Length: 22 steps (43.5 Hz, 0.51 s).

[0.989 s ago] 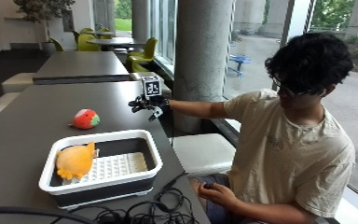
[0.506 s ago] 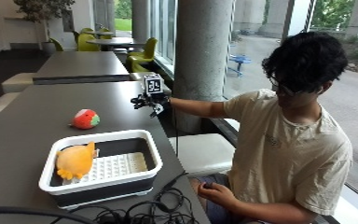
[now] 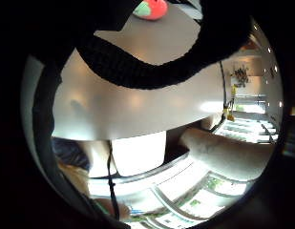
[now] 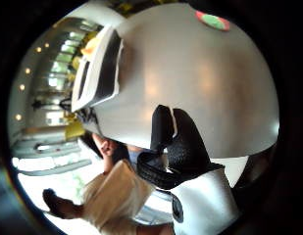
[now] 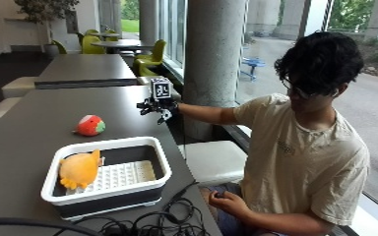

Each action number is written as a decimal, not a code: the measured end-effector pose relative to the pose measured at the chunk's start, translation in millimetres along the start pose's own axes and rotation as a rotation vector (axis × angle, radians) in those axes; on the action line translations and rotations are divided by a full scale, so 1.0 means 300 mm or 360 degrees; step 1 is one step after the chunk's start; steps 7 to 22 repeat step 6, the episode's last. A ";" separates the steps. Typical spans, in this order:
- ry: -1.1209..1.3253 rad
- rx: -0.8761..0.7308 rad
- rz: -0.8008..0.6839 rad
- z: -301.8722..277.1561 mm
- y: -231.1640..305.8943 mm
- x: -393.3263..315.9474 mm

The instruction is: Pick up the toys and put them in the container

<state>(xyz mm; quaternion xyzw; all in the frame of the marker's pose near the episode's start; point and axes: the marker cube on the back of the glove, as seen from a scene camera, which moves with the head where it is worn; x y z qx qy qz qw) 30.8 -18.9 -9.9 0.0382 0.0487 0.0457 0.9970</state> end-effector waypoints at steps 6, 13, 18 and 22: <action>-0.0059 0.0022 -0.0039 0.000 -0.010 -0.018; -0.0059 0.0022 -0.0039 0.000 -0.010 -0.018; -0.0059 0.0022 -0.0039 0.000 -0.010 -0.018; -0.0059 0.0022 -0.0039 0.000 -0.010 -0.018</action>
